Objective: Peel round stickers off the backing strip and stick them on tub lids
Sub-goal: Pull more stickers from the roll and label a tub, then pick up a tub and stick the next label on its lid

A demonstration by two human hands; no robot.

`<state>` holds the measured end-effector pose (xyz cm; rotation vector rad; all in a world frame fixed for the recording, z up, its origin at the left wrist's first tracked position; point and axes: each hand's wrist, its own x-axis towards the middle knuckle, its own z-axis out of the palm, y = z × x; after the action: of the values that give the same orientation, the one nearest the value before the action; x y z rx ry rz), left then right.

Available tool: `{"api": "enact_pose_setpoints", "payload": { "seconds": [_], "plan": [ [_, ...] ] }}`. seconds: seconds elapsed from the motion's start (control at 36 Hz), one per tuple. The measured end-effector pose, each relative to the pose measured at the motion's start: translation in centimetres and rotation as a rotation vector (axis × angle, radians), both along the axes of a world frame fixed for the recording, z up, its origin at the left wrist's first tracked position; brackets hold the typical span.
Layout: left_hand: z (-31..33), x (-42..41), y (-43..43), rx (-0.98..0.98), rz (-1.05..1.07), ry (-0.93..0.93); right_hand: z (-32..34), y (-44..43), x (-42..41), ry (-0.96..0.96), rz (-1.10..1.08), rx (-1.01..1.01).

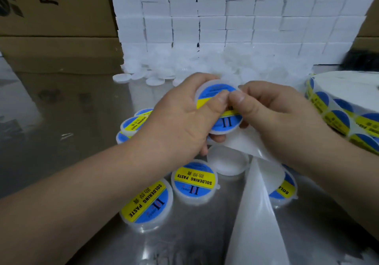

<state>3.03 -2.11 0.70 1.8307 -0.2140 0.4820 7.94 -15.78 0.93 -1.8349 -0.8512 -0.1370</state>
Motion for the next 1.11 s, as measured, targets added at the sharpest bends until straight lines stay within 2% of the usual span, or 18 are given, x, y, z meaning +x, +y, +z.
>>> {"api": "enact_pose_setpoints", "payload": {
  "seconds": [0.19,0.31,0.39,0.47,0.53,0.58,0.69,0.78,0.83,0.89,0.94,1.0,1.11],
  "plan": [
    [0.2,-0.3,0.0,0.054,0.018,-0.059,0.1,0.1,-0.3,-0.137,-0.080,-0.075],
    [0.2,-0.1,0.0,0.097,0.051,-0.030,0.0,0.3,-0.2,-0.129,-0.126,-0.080],
    [0.2,0.2,0.5,0.241,0.158,-0.069,-0.3,0.3,0.1,-0.049,-0.124,-0.027],
    [0.4,0.7,1.8,0.387,0.342,-0.109,-0.3,0.3,0.8,0.153,-0.098,0.097],
    [0.6,1.5,2.7,0.386,0.427,-0.068,0.1,0.1,1.4,0.288,-0.049,0.230],
    [0.7,2.2,3.5,0.371,0.471,0.021,0.3,-0.1,1.8,0.320,-0.003,0.309],
    [0.3,2.9,4.1,0.492,0.513,0.208,0.0,-0.1,1.6,0.263,0.064,0.327],
    [0.0,3.3,4.3,0.619,0.532,0.314,-0.3,-0.1,1.7,0.219,0.032,0.346],
    [-0.2,3.7,4.6,0.705,0.556,0.348,-0.4,-0.1,1.8,0.200,-0.014,0.349],
    [-0.3,3.7,4.8,0.768,0.605,0.293,-0.4,-0.1,1.8,0.185,-0.051,0.345],
    [-0.1,3.2,4.6,0.717,0.622,0.095,-0.4,0.0,1.8,0.179,-0.075,0.357],
    [0.3,2.5,4.1,0.567,0.519,-0.056,-0.4,0.0,1.9,0.172,-0.100,0.365],
    [0.6,1.0,2.4,0.368,0.185,-0.100,-0.3,0.0,1.8,0.166,-0.106,0.384]
  ]
}}
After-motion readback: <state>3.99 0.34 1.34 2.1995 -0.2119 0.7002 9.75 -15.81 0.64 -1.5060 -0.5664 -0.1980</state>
